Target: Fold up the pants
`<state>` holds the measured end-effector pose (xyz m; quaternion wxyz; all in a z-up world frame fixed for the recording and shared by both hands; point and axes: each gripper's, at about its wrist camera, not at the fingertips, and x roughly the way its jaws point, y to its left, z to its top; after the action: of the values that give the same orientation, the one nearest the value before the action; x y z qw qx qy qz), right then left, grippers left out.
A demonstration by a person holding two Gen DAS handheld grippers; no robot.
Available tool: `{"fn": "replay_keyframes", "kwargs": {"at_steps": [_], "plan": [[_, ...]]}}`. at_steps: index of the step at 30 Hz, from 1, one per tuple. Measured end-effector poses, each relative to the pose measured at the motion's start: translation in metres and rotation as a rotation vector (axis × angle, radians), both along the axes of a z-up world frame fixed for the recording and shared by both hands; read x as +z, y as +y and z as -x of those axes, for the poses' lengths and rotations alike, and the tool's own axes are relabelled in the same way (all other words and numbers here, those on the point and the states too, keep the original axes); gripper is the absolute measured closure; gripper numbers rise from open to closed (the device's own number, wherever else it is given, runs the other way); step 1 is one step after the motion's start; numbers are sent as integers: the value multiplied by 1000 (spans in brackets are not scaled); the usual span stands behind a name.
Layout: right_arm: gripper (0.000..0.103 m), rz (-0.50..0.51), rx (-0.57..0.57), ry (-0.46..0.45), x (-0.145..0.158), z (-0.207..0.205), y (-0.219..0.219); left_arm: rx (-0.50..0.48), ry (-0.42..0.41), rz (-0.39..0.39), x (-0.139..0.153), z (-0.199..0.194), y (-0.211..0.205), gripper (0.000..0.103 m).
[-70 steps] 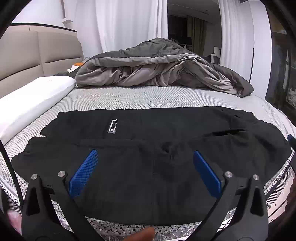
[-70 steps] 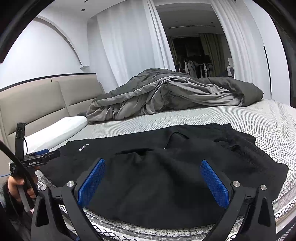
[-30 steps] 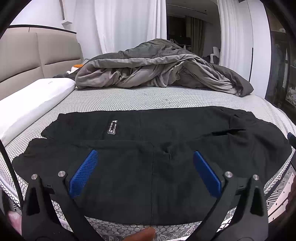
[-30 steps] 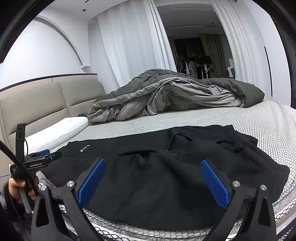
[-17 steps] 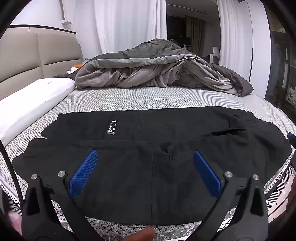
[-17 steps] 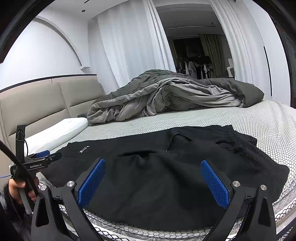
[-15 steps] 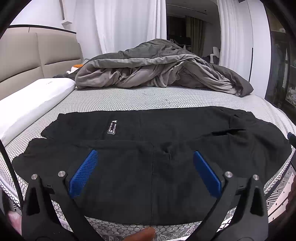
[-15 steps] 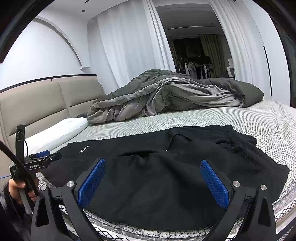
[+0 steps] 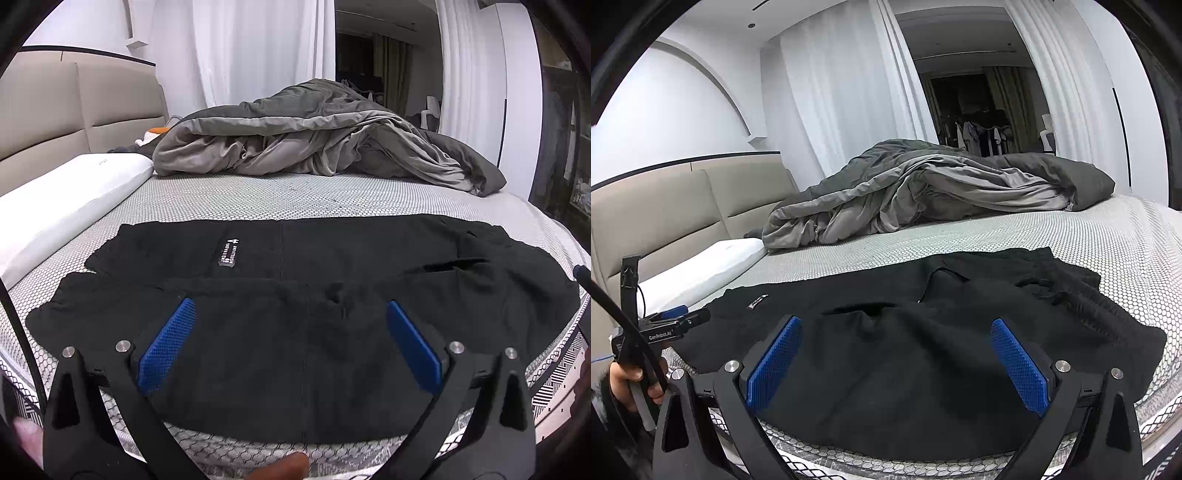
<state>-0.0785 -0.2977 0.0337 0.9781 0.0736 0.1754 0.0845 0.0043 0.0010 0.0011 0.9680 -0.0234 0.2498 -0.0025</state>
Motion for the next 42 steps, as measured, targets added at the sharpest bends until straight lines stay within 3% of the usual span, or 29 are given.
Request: {"fn": "replay_keyframes", "kwargs": {"at_steps": [6, 10, 16, 18, 20, 23, 25, 27, 29, 30, 33, 37, 40, 42], "plan": [[0, 1, -55, -16, 3, 11, -22, 67, -14, 61, 6, 22, 49, 1], [0, -40, -89, -6, 6, 17, -48, 209, 10, 126, -2, 27, 105, 1], [0, -85, -152, -16, 10, 29, -77, 409, 103, 300, -26, 42, 194, 1], [0, -104, -167, -8, 9, 29, -86, 427, 126, 362, -35, 46, 216, 3], [0, -127, -165, 3, 8, 27, -91, 411, 147, 451, -41, 47, 233, 18], [0, -150, -164, 20, 6, 25, -94, 350, 173, 620, -57, 40, 254, 32], [0, -158, -166, 22, 5, 22, -96, 374, 174, 656, -63, 29, 264, 43], [0, -166, -162, 31, 4, 20, -96, 419, 195, 660, -69, 10, 271, 58], [0, -177, -152, 39, 3, 18, -96, 459, 220, 659, -74, -7, 275, 98], [0, -174, -150, 41, 2, 17, -96, 489, 219, 638, -73, -10, 276, 102], [0, -159, -164, 50, 1, 19, -103, 525, 144, 568, -56, -1, 274, 103], [0, -185, -196, 129, -10, 28, -127, 571, 74, 379, -29, 10, 262, 103], [0, -311, -257, 234, -33, 40, -158, 571, 99, 341, -28, 10, 259, 103], [11, -454, -285, 267, -51, 50, -178, 569, 108, 341, -29, 9, 261, 103]]}}
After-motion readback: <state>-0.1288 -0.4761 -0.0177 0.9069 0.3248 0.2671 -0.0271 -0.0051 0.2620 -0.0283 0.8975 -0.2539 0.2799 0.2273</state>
